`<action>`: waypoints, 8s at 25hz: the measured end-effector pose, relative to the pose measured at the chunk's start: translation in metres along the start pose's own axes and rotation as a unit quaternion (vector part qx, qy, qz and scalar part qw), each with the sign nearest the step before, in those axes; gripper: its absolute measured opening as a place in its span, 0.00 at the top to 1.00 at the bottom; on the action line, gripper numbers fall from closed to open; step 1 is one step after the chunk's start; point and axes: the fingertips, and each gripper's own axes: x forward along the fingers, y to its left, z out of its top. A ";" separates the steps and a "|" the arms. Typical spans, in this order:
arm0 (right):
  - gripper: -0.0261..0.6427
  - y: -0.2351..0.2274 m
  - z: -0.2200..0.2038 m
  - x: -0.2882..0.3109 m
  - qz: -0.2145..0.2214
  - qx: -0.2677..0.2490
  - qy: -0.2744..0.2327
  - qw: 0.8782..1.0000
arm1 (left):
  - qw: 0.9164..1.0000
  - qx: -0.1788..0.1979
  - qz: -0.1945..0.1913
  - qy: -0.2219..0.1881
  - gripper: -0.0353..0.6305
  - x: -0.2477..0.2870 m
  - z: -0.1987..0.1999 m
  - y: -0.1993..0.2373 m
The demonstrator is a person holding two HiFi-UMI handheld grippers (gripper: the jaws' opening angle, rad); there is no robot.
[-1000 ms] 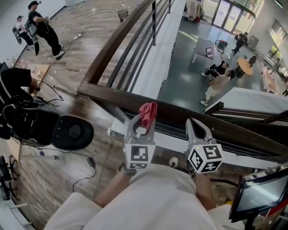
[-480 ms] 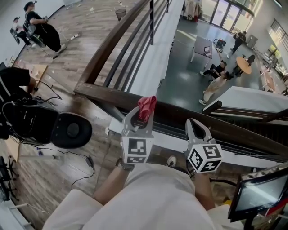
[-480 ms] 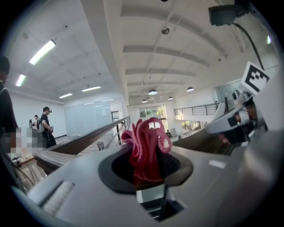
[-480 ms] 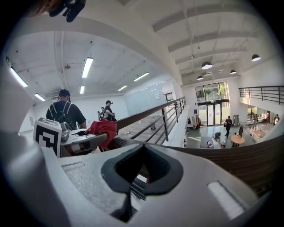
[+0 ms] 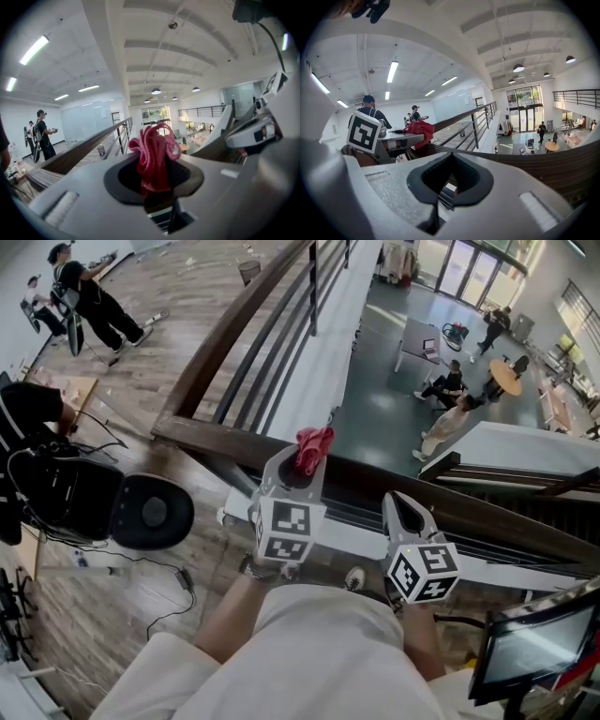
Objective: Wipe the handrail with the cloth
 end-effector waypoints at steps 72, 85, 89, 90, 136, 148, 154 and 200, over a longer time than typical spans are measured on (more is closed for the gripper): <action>0.96 -0.099 -0.009 -0.054 -0.016 0.006 -0.005 1.000 | 0.995 -0.049 -0.065 0.054 0.77 0.002 0.004 -0.125; 0.96 -0.079 -0.009 -0.044 -0.051 0.018 -0.014 0.998 | 0.992 -0.045 -0.104 0.058 0.77 0.003 -0.002 -0.120; 0.96 -0.074 -0.008 -0.040 -0.056 0.020 -0.015 0.998 | 0.991 -0.033 -0.119 0.061 0.77 0.003 -0.002 -0.122; 0.96 -0.074 -0.007 -0.039 -0.058 0.020 -0.015 0.998 | 0.990 -0.030 -0.121 0.060 0.77 0.003 -0.001 -0.123; 0.96 -0.008 -0.005 0.002 -0.065 0.017 -0.007 0.998 | 0.994 -0.050 -0.080 0.051 0.77 -0.026 -0.025 -0.015; 0.96 0.001 -0.010 -0.001 -0.080 0.014 -0.012 0.997 | 0.996 -0.024 -0.084 0.014 0.77 -0.035 -0.033 -0.023; 0.96 -0.002 -0.009 0.000 -0.080 0.014 -0.014 0.997 | 0.997 -0.026 -0.066 -0.020 0.77 -0.038 -0.038 -0.017; 0.96 -0.047 -0.018 -0.028 -0.043 0.012 -0.012 0.999 | 0.996 -0.049 -0.026 -0.068 0.77 -0.028 -0.050 -0.082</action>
